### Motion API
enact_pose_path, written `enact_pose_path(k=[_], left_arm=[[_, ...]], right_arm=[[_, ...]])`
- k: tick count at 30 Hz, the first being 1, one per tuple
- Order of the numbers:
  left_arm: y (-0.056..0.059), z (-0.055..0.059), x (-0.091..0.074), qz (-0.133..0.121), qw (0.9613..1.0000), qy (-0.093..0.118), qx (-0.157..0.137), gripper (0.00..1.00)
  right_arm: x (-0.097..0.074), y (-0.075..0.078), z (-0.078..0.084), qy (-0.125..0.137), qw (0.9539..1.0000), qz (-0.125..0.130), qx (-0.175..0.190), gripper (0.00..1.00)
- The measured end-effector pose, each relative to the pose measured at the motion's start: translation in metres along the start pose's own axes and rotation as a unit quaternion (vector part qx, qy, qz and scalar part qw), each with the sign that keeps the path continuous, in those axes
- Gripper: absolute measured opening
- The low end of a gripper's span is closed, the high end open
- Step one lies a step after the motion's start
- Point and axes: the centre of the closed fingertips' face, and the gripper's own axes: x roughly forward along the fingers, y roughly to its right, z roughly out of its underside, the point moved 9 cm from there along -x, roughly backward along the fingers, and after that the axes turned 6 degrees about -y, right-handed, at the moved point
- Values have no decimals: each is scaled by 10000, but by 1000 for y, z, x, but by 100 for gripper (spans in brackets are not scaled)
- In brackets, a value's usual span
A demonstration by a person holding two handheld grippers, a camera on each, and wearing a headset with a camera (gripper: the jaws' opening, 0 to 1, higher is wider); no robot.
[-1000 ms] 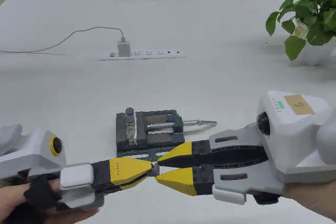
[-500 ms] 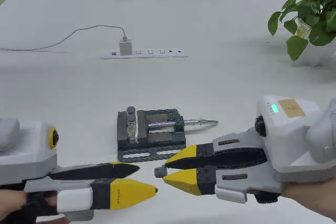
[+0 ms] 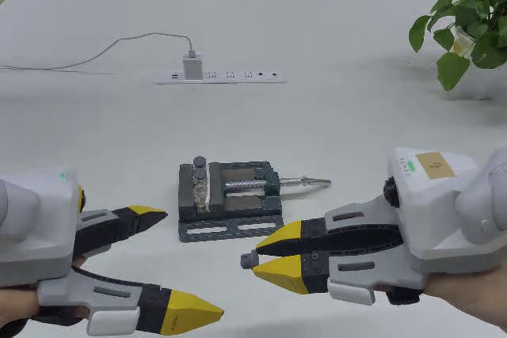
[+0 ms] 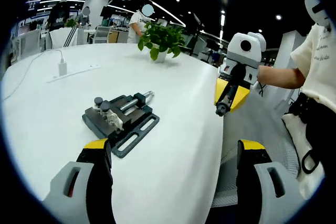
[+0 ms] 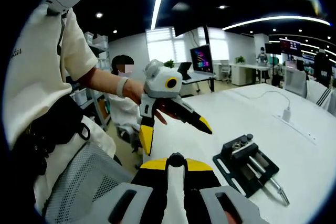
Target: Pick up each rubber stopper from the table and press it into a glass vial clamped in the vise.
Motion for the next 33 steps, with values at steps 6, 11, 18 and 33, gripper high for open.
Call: enact_pose_path(k=[6, 11, 18, 33], left_arm=[[-10, 5, -6, -487, 9976, -198, 460, 99], [-13, 6, -8, -705, 9951, -214, 666, 99], [-13, 4, -12, -1043, 9886, -263, 1049, 99], [-10, 15, -17, -1309, 9836, -393, 1179, 99]], right_arm=[[1, 3, 3, -76, 10000, -20, 30, 5], [2, 5, 5, -130, 9999, -45, 49, 5], [2, 8, 9, -281, 9995, -82, 103, 5], [4, 25, 16, -1215, 9920, -223, 264, 5]])
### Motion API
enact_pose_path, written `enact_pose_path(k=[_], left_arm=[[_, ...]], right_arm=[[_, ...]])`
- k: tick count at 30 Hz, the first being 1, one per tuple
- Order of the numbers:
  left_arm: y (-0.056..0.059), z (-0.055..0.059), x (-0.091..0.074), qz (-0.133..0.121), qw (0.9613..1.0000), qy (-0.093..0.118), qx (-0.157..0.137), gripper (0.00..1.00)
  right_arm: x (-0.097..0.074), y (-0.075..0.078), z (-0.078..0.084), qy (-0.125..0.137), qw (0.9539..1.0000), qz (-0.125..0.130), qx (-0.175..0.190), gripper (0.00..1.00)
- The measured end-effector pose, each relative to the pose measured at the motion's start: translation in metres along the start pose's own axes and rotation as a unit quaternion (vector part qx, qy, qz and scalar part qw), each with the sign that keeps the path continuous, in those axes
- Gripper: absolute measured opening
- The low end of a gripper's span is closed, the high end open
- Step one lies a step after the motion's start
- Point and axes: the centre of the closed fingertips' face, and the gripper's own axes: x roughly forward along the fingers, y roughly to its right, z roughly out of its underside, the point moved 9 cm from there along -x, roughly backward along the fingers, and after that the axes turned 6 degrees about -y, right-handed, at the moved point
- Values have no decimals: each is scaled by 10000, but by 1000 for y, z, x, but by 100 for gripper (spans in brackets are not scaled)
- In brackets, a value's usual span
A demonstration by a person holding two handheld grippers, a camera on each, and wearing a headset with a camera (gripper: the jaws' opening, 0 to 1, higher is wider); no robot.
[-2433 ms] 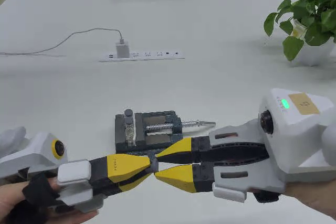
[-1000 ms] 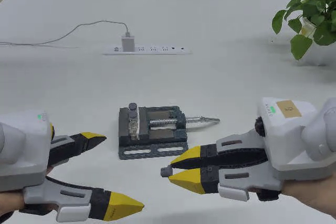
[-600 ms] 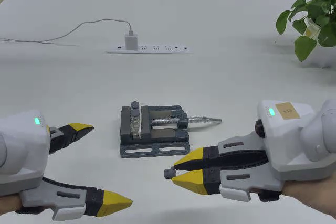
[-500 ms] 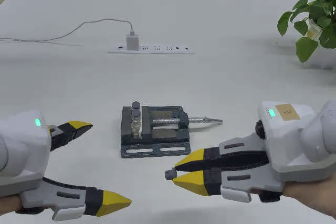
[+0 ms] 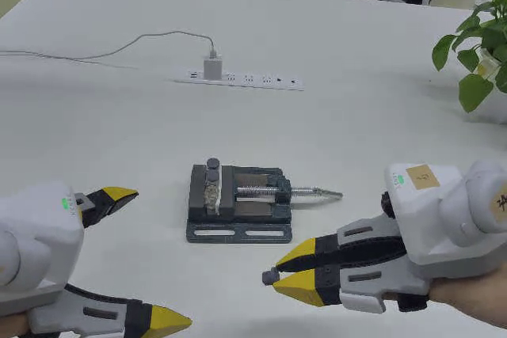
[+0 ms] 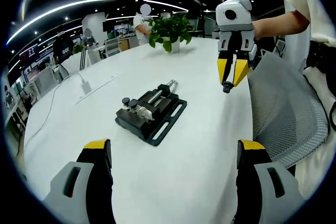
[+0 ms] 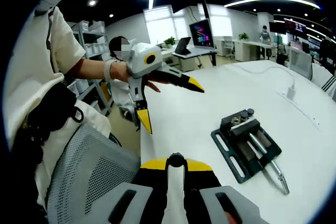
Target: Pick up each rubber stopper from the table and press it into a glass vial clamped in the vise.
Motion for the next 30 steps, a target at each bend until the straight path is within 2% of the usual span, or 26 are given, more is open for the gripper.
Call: enact_pose_path(k=[2, 8, 13, 19, 27, 30], left_arm=[[1, 1, -1, -33, 10000, 0, -57, 99], [0, 6, -2, -188, 9997, 56, -174, 97], [0, 4, 0, -322, 9987, 176, -353, 97], [1, 3, 3, -409, 9977, 259, -466, 99], [5, 6, 4, -386, 9981, 167, -452, 99], [7, 7, 5, -377, 9981, 149, -455, 99]], right_arm=[[1, 5, -1, -124, 9998, -16, -121, 5], [1, 23, -11, -403, 9991, -15, -149, 5], [5, 35, -18, -730, 9971, 77, -209, 5], [8, 46, -25, -978, 9947, 68, -320, 5], [12, 59, -36, -1388, 9881, 7, -667, 5], [15, 63, -41, -1596, 9832, -32, -889, 5]])
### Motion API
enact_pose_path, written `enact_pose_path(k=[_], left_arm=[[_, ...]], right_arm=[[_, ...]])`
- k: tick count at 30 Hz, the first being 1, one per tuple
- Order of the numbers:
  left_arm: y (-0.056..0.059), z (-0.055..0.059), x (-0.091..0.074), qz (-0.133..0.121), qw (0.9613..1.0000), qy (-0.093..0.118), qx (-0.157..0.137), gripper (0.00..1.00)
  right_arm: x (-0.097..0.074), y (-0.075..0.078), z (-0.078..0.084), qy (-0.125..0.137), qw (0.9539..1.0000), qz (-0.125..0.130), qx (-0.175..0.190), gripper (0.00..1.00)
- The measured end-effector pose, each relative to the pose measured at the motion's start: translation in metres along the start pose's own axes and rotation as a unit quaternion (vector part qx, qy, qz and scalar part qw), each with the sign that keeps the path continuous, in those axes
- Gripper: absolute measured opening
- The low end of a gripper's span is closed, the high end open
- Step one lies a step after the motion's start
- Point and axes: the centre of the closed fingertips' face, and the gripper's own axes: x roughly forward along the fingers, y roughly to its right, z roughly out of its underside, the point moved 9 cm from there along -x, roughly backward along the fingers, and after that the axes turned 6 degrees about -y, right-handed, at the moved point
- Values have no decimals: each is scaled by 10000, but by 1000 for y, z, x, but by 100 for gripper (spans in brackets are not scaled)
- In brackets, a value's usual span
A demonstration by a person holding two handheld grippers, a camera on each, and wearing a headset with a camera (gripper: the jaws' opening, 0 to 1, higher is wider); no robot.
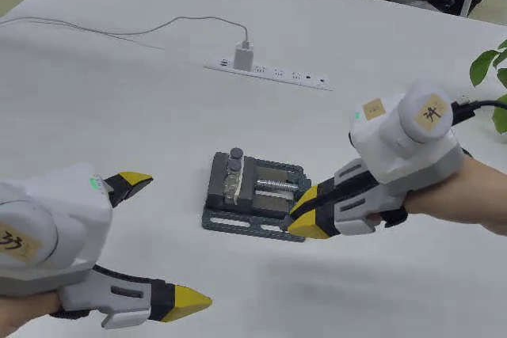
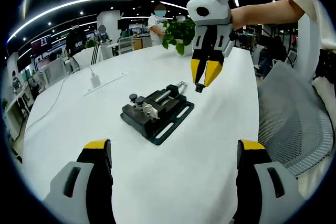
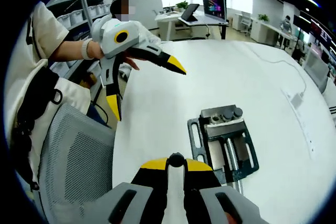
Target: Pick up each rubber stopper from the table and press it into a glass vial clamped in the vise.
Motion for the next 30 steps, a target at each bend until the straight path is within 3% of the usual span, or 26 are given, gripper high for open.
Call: enact_pose_path(k=[12, 30], left_arm=[[2, 4, 1, 29, 10000, -61, -44, 99], [-3, 8, 0, 59, 9999, -162, 13, 99]], right_arm=[[4, 15, -17, -515, 9969, -61, -589, 5], [20, 32, -56, -1127, 9848, -153, -1313, 5]])
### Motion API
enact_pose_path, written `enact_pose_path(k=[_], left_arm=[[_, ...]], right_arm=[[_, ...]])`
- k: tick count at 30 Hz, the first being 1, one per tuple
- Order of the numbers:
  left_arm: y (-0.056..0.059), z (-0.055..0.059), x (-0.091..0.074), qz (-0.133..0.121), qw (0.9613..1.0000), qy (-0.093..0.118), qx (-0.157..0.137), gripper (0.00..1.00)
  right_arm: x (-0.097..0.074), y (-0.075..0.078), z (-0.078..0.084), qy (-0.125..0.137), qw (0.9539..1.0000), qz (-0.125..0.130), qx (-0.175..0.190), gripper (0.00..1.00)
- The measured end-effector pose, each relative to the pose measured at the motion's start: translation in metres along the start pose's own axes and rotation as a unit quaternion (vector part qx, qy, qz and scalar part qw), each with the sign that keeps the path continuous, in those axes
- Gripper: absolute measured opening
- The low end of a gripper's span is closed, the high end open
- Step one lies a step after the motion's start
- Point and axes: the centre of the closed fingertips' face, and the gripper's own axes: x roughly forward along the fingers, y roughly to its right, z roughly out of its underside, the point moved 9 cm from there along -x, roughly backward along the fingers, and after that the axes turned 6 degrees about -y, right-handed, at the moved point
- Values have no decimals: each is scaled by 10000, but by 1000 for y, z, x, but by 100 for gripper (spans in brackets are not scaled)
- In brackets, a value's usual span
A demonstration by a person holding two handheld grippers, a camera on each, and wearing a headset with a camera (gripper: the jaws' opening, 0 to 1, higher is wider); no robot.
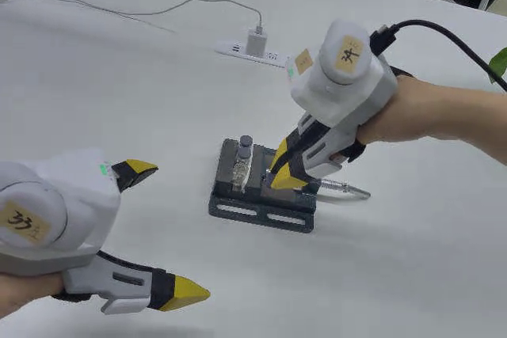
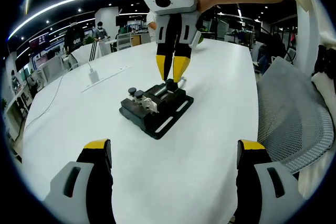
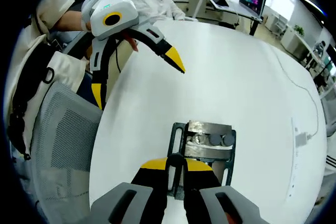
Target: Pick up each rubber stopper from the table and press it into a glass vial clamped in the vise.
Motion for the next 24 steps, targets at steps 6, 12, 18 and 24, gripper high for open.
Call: enact_pose_path(k=[6, 12, 18, 24], left_arm=[[0, 0, 0, -4, 10000, -13, 12, 99], [-2, 0, -2, -25, 10000, -22, -5, 99], [-3, -1, -3, -50, 10000, -2, -37, 99], [-4, 0, -3, -65, 10000, 3, -64, 99]], right_arm=[[2, 14, -6, -143, 9997, 3, -197, 5], [3, 25, -10, -269, 9989, -26, -390, 5], [8, 34, -13, -412, 9973, -29, -607, 5], [11, 38, -19, -543, 9956, -26, -766, 5]])
